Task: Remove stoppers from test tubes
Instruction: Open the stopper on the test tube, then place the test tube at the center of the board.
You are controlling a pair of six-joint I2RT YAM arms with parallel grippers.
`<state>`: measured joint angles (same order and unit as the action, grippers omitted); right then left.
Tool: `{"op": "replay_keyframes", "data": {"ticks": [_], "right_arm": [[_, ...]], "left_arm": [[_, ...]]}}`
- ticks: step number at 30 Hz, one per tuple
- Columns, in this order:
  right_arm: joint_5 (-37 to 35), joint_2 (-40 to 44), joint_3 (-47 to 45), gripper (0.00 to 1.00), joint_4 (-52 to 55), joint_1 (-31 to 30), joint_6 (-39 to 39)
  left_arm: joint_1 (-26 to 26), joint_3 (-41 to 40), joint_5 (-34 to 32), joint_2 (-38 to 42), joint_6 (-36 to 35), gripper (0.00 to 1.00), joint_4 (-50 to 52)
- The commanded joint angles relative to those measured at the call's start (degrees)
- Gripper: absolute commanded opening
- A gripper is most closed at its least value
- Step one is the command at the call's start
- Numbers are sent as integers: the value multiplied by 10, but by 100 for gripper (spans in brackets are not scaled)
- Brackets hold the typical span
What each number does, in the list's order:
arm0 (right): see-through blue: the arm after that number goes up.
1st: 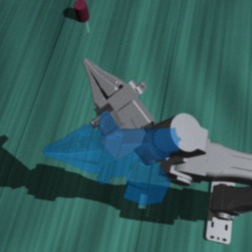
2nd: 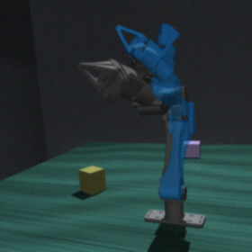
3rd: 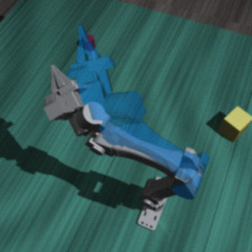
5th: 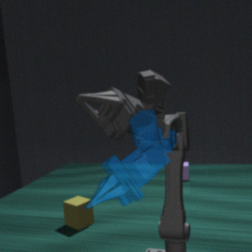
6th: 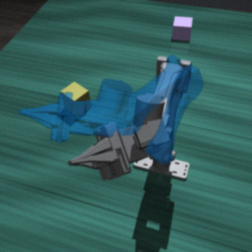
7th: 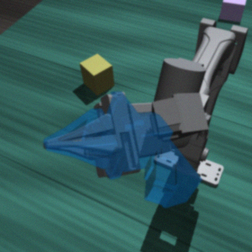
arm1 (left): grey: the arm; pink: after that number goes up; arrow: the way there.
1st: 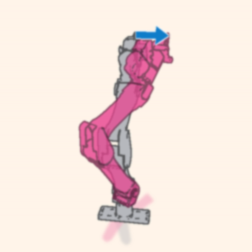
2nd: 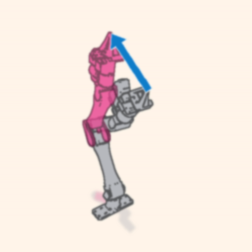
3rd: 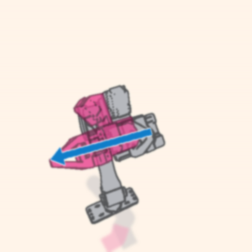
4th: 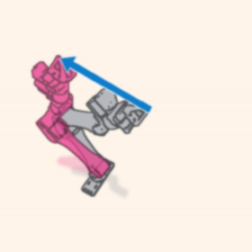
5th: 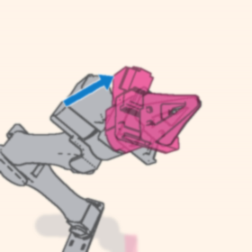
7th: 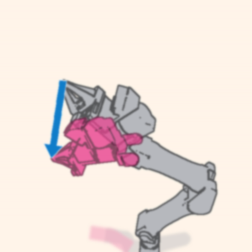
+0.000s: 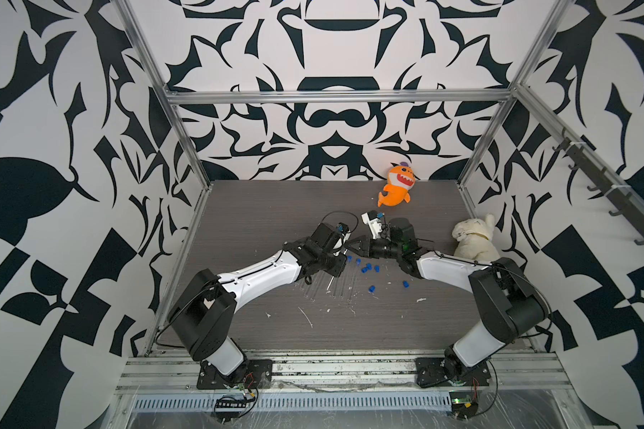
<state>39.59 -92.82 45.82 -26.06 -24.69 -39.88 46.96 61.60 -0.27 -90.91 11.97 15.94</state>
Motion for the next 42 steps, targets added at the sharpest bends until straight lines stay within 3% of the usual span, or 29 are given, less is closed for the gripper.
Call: {"op": "replay_keyframes", "data": {"ticks": [1,12,26,32,42], "right_arm": [[-61,40,39,0,-55,26,9],[-55,36,49,0,-71,39,-15],[-104,105,-42,0,164,141,37],[-143,155,-81,0,235,146,57],[-168,184,-122,0,263,150,67]], "left_arm": [[6,-6,25,-4,-10,0,73],[6,-10,23,0,-9,0,75],[2,21,-4,-33,23,0,98],[-14,42,-16,-63,30,0,122],[-19,83,-20,-109,40,0,128]]}}
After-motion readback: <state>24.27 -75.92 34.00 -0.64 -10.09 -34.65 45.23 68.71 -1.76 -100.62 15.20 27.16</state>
